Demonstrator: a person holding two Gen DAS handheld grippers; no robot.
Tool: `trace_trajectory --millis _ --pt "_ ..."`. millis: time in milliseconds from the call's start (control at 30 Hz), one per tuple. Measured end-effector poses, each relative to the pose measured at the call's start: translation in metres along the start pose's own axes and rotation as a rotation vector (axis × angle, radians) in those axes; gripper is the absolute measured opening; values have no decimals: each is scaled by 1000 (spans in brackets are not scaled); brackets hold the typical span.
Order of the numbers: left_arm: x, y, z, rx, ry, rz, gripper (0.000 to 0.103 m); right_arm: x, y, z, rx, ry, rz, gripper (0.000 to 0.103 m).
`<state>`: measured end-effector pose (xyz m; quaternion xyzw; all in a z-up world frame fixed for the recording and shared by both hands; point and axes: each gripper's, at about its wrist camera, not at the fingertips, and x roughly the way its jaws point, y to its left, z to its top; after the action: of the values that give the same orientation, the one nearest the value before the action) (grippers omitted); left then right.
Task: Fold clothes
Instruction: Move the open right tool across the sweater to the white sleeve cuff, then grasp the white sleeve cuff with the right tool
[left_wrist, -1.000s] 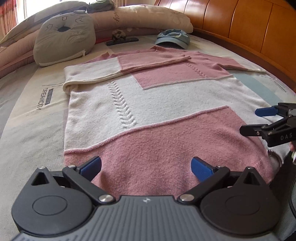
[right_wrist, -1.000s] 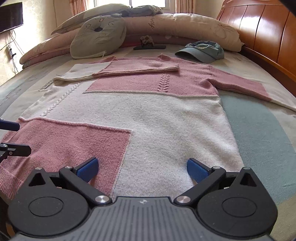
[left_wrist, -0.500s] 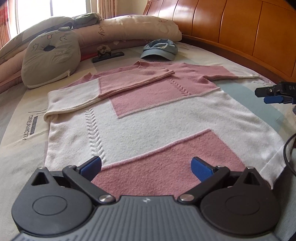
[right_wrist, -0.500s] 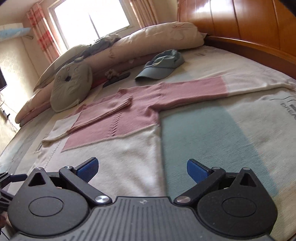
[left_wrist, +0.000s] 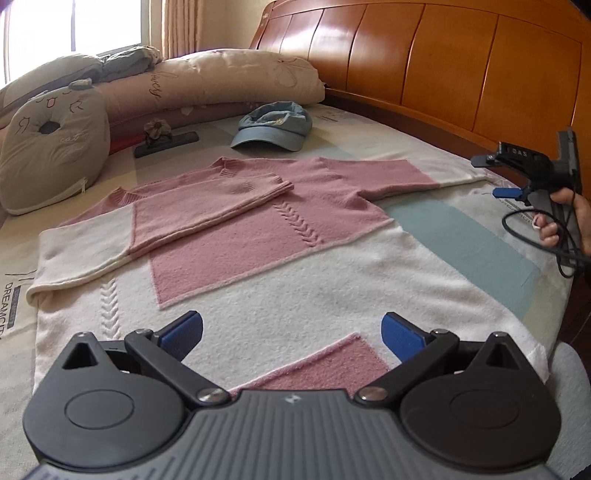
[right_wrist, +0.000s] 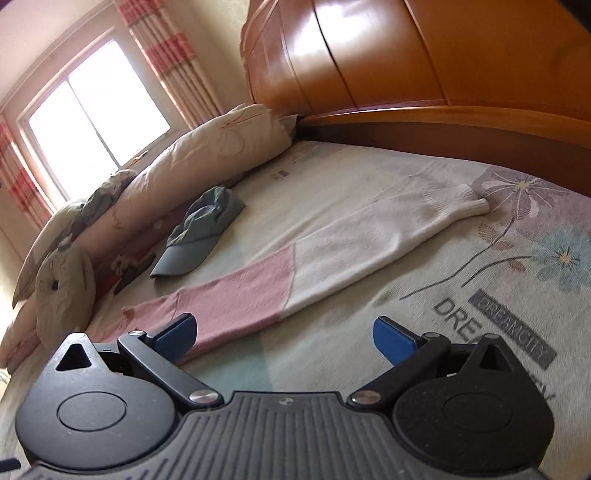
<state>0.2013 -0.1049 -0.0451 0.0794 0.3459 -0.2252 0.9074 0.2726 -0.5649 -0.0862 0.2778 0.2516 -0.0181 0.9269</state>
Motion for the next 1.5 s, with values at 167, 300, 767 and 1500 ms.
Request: trace_trajectory --millis 167,300,767,1500 --pt "13 -11 3 23 40 6 102 37 -33 17 59 -2 -29 103" --pt "21 -18 4 48 69 28 102 50 -44 20 64 -34 13 103" --pt "32 -33 12 79 92 37 102 87 -49 43 38 -79 39 103" --pt "0 -13 5 57 66 51 102 84 -11 70 82 -133 214 103"
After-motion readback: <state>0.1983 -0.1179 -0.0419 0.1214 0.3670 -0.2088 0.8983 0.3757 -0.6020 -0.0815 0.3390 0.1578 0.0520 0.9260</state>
